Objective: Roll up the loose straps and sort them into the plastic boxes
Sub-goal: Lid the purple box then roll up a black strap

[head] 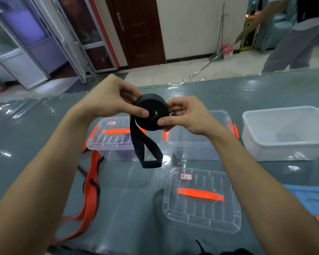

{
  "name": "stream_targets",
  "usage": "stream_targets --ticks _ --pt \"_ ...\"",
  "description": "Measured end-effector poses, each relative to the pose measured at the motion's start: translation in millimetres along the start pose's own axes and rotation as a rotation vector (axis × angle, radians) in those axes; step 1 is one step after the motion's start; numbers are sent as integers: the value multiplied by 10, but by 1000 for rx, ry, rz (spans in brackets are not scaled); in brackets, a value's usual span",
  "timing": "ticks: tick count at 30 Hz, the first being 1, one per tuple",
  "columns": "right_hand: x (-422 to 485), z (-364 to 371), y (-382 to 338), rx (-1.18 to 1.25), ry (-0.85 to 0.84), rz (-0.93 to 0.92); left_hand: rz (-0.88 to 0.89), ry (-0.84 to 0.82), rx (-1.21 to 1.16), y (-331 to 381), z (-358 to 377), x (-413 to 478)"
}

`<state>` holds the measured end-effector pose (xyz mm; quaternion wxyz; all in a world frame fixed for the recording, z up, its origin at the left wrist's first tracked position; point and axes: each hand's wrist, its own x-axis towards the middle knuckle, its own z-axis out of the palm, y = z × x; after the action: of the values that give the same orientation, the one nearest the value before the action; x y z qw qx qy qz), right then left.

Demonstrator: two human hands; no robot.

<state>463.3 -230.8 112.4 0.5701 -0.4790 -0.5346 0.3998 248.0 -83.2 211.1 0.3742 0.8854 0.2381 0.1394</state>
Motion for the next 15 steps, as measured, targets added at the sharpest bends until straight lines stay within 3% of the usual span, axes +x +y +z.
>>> stream_targets --ticks 6,11,15 --pt "41 30 -21 -30 8 -41 6 0 -24 -20 -77 5" --pt "125 9 -136 -312 -57 -5 -5 -53 46 10 -27 15" --pt "191 -24 -183 -191 7 -79 62 116 -87 -91 60 -74"
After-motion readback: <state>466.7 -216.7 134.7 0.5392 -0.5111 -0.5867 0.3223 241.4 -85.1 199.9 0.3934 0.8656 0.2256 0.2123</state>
